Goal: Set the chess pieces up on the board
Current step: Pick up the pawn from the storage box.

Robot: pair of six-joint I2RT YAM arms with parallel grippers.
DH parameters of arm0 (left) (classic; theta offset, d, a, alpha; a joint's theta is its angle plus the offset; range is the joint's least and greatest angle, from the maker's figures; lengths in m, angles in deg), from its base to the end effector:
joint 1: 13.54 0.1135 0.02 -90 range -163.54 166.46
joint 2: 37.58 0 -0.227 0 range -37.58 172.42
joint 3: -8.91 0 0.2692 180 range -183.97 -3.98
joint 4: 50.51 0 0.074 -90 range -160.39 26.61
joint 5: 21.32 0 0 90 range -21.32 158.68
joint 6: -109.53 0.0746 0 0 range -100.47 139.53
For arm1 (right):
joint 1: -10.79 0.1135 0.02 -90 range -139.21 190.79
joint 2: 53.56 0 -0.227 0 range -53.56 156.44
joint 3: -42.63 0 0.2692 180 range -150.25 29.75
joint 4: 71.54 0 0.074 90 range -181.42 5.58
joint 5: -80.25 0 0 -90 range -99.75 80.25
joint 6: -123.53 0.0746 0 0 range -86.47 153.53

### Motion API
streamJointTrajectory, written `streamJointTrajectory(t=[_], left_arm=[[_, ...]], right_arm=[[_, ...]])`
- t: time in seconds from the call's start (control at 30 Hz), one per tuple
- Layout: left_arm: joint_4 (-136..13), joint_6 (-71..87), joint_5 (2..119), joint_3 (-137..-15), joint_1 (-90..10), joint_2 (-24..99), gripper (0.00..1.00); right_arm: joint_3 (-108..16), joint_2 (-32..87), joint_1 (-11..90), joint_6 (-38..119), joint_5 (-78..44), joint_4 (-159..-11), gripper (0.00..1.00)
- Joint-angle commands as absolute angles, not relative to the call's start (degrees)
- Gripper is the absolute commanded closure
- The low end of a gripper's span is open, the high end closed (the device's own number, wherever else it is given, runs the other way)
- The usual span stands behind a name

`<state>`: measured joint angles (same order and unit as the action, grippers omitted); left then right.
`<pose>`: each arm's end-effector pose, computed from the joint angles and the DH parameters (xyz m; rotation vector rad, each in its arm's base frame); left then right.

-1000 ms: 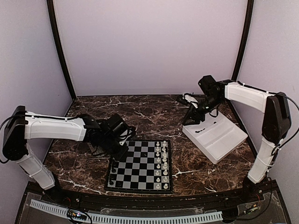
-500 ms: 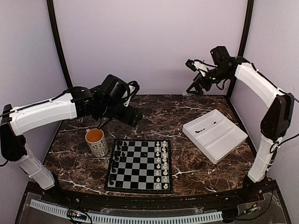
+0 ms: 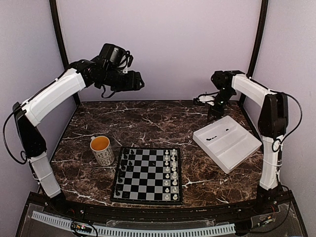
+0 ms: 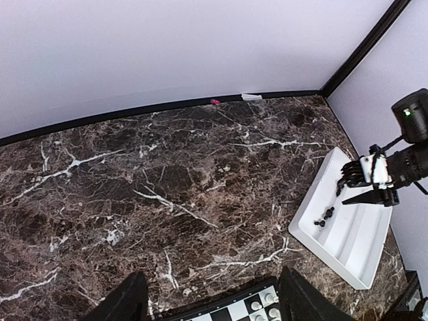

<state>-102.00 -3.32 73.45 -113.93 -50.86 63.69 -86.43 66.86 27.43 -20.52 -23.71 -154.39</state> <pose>0.3563 -0.2638 0.3611 0.2181 2.1272 -0.5427 0.4173 0.1435 0.2088 -1.6568 2.2540 0.2000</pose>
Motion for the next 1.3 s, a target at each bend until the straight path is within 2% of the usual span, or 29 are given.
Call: streamJointTrajectory(t=[0.0,0.27,0.37,0.6,0.9,1.27], left_arm=[[-108.70,-0.24,69.61,-121.70,-51.06,67.21,0.31],[-112.62,2.65,69.40,-125.94,-50.05,70.26,0.31],[-113.37,3.24,67.98,-125.97,-49.52,70.77,0.31],[-114.83,4.28,66.60,-125.88,-48.48,71.64,0.31],[-113.72,4.49,65.53,-126.01,-48.19,71.92,0.31],[-114.22,5.24,65.13,-125.78,-48.17,72.05,0.31]], right_arm=[[-83.78,69.36,27.46,-27.32,-17.17,-157.36,0.62],[-99.72,80.74,24.42,-21.49,-14.85,-164.33,0.67],[-101.40,82.88,22.49,-21.99,-12.21,-164.75,0.67],[-97.05,81.42,22.33,-25.46,-13.11,-165.52,0.65],[-91.28,79.80,26.53,-17.43,-18.13,-165.70,0.60],[-86.60,80.30,29.24,-14.49,-18.27,-165.77,0.57]])
